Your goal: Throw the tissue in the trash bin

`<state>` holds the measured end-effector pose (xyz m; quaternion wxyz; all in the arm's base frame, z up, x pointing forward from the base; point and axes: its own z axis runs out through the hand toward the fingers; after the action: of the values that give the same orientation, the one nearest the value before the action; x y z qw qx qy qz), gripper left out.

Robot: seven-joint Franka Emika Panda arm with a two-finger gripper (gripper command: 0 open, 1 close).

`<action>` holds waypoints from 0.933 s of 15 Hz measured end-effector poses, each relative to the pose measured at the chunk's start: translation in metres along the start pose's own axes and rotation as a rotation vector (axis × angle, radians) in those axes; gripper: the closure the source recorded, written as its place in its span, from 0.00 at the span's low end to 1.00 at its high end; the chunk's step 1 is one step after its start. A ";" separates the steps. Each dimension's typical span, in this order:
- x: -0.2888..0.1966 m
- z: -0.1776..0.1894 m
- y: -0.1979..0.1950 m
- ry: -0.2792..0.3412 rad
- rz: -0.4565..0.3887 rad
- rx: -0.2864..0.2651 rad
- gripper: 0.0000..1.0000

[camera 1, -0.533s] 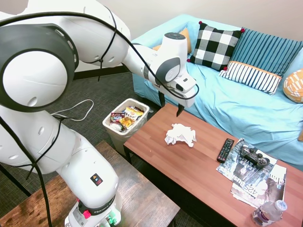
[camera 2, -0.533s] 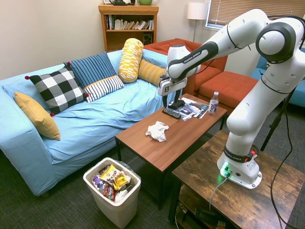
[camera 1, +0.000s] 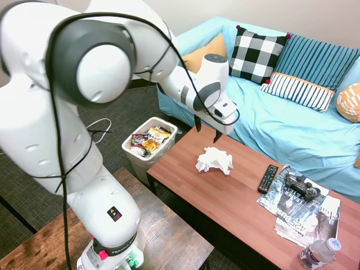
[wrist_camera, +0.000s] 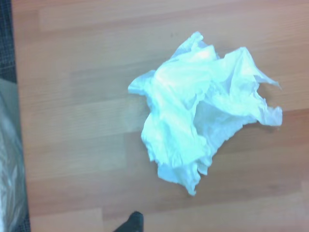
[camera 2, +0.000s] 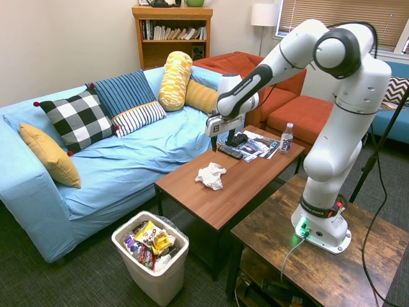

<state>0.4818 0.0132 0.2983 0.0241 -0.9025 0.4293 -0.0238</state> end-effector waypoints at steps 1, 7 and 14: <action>0.008 0.022 -0.009 -0.010 0.012 -0.006 0.00; 0.028 0.133 -0.049 -0.018 0.038 -0.045 0.00; 0.047 0.197 -0.052 -0.056 0.065 -0.074 1.00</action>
<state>0.5637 0.0140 0.1064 0.0032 -0.8887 0.4582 0.0181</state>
